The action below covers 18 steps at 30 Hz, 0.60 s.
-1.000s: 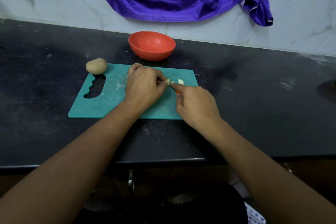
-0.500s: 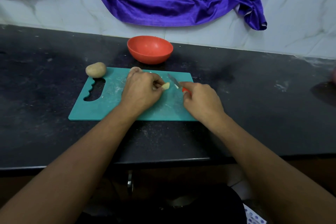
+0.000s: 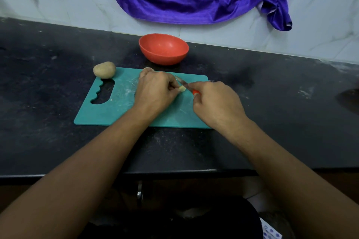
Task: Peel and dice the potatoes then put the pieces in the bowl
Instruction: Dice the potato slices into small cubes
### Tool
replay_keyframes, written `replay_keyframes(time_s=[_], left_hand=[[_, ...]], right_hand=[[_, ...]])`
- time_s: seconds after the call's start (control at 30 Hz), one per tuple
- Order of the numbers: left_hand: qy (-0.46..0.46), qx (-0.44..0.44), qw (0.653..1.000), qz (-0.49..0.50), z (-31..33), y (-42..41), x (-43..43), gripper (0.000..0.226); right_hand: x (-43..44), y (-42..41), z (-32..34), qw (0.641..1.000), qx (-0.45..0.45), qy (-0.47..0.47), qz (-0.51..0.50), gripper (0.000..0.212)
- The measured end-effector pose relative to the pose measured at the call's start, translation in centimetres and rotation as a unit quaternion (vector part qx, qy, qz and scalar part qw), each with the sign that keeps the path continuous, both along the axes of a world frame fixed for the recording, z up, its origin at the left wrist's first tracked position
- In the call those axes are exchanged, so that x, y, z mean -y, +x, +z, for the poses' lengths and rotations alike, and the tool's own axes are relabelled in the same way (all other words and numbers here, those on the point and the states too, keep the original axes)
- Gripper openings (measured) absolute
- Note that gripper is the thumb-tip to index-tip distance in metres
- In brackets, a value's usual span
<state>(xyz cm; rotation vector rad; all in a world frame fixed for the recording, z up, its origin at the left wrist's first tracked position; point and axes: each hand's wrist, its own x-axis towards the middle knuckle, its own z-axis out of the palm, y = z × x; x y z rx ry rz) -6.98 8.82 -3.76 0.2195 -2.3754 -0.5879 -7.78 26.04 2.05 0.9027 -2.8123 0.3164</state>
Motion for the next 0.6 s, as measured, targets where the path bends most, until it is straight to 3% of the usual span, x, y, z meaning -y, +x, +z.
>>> replay_keyframes(time_s=[0.23, 0.47, 0.6], left_hand=[[-0.015, 0.004, 1.0, 0.002, 0.1, 0.3, -0.3, 0.003], [-0.003, 0.005, 1.0, 0.002, 0.0, 0.1, -0.2, 0.01], [-0.005, 0.004, 1.0, 0.01, -0.1, -0.1, -0.2, 0.012]], right_hand=[[2.3, -0.6, -0.6, 0.999, -0.005, 0.038, -0.004, 0.035], [0.5, 0.3, -3.5, 0.999, -0.036, 0.032, 0.009, 0.055], [-0.9, 0.3, -3.7, 0.999, -0.04, 0.036, 0.013, 0.054]])
